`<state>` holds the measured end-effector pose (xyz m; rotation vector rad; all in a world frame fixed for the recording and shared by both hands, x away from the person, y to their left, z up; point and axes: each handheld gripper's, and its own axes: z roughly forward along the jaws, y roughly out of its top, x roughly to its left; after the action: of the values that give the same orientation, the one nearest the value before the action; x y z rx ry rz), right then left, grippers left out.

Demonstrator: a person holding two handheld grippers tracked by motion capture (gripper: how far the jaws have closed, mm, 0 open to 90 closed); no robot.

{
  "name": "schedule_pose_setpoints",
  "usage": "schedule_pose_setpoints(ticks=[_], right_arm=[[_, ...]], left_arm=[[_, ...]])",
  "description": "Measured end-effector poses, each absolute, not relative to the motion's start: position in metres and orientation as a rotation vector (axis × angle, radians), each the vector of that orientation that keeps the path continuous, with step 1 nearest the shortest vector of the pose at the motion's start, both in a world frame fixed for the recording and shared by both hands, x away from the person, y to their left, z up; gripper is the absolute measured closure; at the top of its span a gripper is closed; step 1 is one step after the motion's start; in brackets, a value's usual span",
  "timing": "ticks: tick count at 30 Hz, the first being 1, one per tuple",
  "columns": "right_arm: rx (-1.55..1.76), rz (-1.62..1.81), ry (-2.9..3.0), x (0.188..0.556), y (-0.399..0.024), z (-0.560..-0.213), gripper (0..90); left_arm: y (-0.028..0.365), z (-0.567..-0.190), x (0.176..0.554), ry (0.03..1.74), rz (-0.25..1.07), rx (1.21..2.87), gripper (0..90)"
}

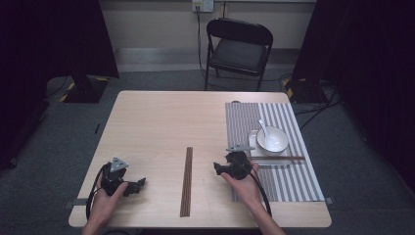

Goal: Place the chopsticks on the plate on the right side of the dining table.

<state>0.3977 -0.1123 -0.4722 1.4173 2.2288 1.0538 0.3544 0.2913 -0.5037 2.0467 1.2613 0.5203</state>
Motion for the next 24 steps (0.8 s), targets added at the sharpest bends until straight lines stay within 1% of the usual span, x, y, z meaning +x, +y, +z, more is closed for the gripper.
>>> schedule_pose_setpoints(ticks=[5, 9, 17, 22, 24], right_arm=[[1.447, 1.065, 2.193, 0.394, -0.129, -0.460, 38.1], [1.476, 1.054, 2.175, 0.389, -0.150, -0.457, 40.1], [1.556, 1.007, 2.081, 0.382, -0.195, -0.455, 39.7], [1.542, 0.999, 2.052, 0.380, -0.213, -0.450, 46.1], [1.543, 0.984, 2.051, 0.380, -0.217, -0.450, 47.3]], left_arm=[[0.291, -0.504, 0.354, 1.261, 0.520, 2.047, 0.0], [0.291, -0.504, 0.354, 1.261, 0.520, 2.047, 0.0], [0.292, -0.503, 0.355, 1.256, 0.522, 2.057, 0.0], [0.291, -0.504, 0.354, 1.261, 0.520, 2.047, 0.0], [0.292, -0.503, 0.355, 1.255, 0.521, 2.060, 0.0]])
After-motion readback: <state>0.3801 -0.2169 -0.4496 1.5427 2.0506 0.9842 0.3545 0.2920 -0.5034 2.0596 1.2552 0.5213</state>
